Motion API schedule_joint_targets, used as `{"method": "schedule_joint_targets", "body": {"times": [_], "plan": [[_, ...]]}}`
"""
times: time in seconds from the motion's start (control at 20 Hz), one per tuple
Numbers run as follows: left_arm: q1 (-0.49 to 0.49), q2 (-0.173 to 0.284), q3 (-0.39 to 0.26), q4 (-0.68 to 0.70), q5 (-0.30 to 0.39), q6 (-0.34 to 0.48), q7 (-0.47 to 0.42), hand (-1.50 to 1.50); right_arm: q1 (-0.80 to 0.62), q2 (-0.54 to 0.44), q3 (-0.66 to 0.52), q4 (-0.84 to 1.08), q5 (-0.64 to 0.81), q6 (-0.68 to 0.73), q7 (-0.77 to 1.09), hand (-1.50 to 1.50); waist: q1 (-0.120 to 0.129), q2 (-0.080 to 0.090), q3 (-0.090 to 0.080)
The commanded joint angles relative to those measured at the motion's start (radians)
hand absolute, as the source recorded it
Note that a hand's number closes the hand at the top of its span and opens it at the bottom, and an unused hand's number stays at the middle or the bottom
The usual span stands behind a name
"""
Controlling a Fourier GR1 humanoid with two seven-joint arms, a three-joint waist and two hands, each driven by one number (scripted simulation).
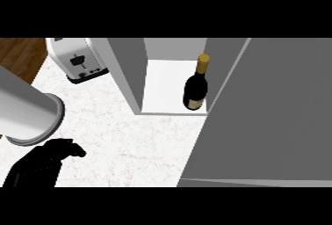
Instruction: Pick up the wine, place it into the cabinet and close the cabinet
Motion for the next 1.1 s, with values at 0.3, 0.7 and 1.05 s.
{"method": "schedule_joint_targets", "body": {"times": [0.3,0.7,1.05], "plan": [[0.220,0.141,0.192,0.028,0.125,-0.186,-0.094,-1.50,-0.191,0.034,0.379,0.003,0.210,-0.246,0.142,1.50,0.015,-0.008,-0.003],[0.342,0.257,0.297,0.085,0.156,-0.359,-0.119,-1.50,-0.416,0.031,0.441,0.177,0.308,-0.527,0.057,1.50,0.038,-0.006,-0.003],[0.349,0.307,0.386,0.143,0.200,-0.472,-0.119,-1.50,-0.563,0.028,0.359,0.235,0.288,-0.719,0.000,1.50,0.043,0.002,-0.003]]}}
